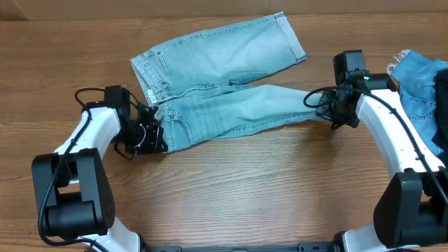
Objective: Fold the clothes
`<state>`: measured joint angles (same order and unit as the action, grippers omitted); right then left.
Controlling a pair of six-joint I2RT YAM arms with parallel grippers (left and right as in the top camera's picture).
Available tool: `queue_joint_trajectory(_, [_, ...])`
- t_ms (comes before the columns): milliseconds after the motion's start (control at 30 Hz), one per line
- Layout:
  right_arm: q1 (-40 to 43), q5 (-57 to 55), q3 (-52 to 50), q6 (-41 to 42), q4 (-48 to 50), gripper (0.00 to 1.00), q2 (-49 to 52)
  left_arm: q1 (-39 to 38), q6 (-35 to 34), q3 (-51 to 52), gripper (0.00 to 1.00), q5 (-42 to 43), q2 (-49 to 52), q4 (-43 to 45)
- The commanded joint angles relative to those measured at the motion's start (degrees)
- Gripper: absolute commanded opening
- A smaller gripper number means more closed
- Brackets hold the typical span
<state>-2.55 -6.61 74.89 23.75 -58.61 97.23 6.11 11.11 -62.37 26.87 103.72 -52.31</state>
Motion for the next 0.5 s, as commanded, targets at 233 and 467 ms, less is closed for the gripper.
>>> queue_joint_trajectory(233, [4.96,-2.95,1.75,-0.22,-0.26,0.04,-1.11,5.05,-7.65,-18.08,0.05,-8.41,-12.90,-9.57])
queue_joint_trajectory(467, [5.62,-2.75,1.73,-0.20,-4.15,0.04,-1.11,9.31,-7.91,-18.64,0.08,-9.49,-16.11,-15.04])
